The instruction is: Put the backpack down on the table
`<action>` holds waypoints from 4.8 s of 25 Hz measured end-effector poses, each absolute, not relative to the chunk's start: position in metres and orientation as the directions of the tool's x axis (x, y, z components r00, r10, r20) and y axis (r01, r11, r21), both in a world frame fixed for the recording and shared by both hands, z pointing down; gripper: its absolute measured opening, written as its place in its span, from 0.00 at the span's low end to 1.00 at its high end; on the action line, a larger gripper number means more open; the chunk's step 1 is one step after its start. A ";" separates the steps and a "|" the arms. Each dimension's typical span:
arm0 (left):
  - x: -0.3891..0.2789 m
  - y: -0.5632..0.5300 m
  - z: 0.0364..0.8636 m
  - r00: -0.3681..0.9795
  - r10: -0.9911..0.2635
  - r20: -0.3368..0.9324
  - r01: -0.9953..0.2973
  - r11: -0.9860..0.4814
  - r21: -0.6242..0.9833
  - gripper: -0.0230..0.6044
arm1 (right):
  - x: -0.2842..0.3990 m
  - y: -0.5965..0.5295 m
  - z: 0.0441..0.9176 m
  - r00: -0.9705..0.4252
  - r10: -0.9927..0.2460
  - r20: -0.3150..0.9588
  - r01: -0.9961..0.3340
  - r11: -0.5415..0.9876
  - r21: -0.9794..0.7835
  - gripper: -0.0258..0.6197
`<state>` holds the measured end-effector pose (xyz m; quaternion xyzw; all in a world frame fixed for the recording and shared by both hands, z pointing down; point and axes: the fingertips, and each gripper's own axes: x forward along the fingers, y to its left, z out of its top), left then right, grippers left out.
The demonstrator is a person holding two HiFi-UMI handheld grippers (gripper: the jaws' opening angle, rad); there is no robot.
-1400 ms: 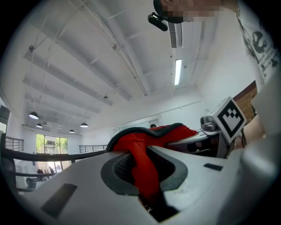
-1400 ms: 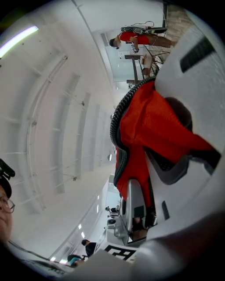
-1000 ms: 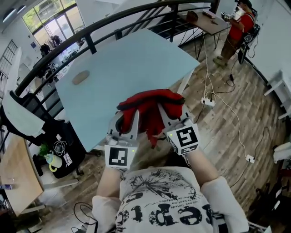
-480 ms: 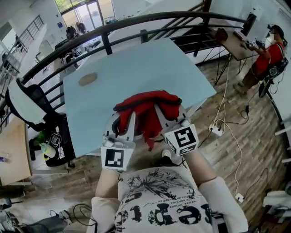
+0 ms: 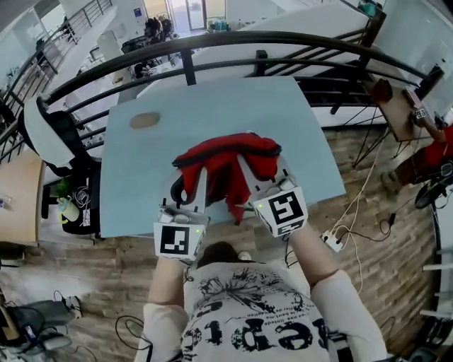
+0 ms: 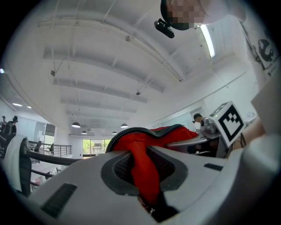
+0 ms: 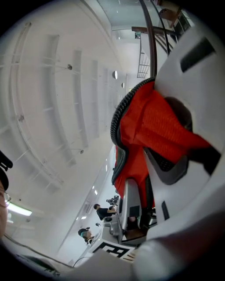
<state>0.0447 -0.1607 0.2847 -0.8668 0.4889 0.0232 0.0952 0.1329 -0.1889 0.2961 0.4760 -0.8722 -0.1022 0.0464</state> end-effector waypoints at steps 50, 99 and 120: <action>0.032 -0.538 0.401 0.492 -0.870 -0.029 -0.869 -0.488 -0.081 0.12 | 0.123 -0.566 0.422 -0.605 -0.794 0.063 -0.781 0.607 0.146 0.14; 0.027 -0.332 0.631 0.423 -0.846 0.326 -0.905 -0.413 0.102 0.25 | 0.146 -0.360 0.641 -0.601 -0.701 0.384 -0.773 0.632 -0.055 0.43; 0.020 -0.249 0.563 0.266 -0.931 0.250 -0.962 -0.274 0.003 0.42 | 0.185 -0.278 0.568 -0.566 -0.761 0.316 -0.805 0.593 -0.013 0.43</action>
